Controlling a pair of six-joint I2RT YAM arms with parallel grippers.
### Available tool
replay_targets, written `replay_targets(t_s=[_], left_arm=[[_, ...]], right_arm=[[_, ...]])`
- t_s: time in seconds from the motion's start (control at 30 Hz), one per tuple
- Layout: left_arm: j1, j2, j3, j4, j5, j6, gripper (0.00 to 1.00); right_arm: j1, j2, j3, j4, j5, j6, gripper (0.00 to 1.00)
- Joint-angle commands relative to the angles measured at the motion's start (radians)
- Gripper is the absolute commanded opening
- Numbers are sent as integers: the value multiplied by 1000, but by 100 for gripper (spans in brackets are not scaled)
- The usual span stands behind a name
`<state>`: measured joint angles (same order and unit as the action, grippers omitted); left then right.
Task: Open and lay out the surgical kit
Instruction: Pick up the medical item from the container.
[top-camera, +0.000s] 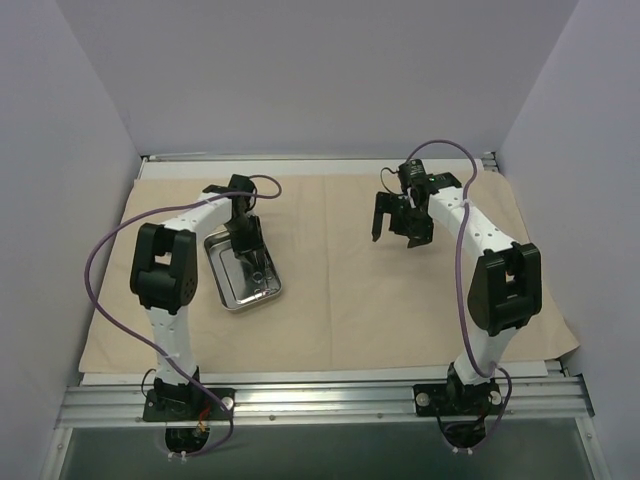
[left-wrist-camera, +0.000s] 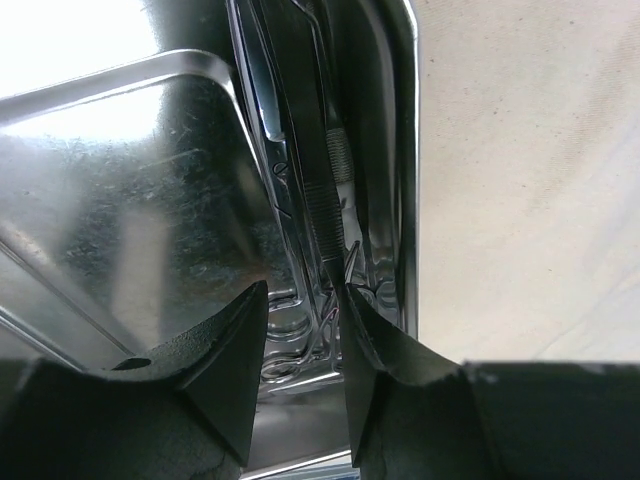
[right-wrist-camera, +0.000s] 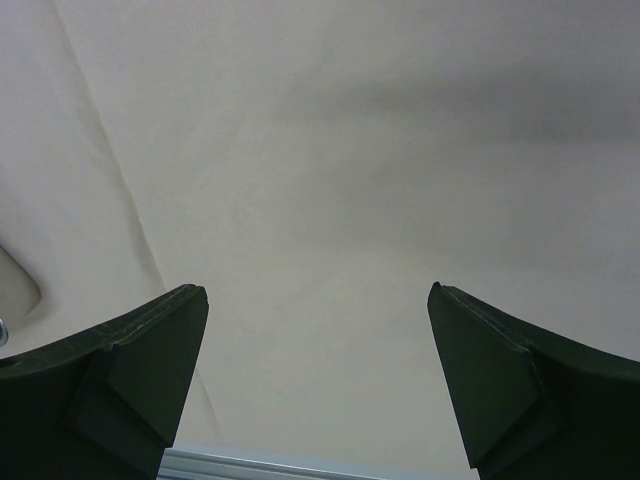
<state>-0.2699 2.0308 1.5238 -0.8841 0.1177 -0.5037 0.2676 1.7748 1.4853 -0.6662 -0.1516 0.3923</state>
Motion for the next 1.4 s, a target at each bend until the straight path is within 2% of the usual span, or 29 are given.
replay_targets(t_s=[0.0,0.33,0.53,0.6,0.83,0.9,0.93,0.97,1.0,1.1,1.2,1.37], left_arm=[[-12,19,27,13,-33,-15,43],[-15,107,36,-24,-93,-4,40],[-14,112,24,-30,-137,22,16],[-14,91,9,-24,-150,30,16],[-14,-1,-1,-59,-197,48,5],[-14,-23,-2,-67,-202,54,6],[-15,-46,-8,-70,-196,56,10],[-15,-59,-13,-73,-188,59,19],[-15,-73,-16,-76,-182,59,35],[-17,-121,-43,-84,-173,68,46],[-17,-136,-77,-56,-142,99,46],[-18,-110,-85,-61,-130,125,37]], right_arm=[[-8,-52,-40,-6,-3,-1,100],[-16,-74,-59,-16,12,0,100],[-16,-64,-62,-12,6,3,100],[-16,-67,-63,-10,6,3,100],[-16,-66,-65,-15,9,0,100],[-15,-67,-71,-16,9,2,100],[-16,-69,-72,-16,9,3,100],[-16,-71,-76,-18,9,5,100],[-16,-72,-83,-16,7,5,100],[-16,-72,-89,-16,6,8,100],[-16,-69,-100,-7,-2,13,100],[-14,-58,-85,-7,-9,17,100]])
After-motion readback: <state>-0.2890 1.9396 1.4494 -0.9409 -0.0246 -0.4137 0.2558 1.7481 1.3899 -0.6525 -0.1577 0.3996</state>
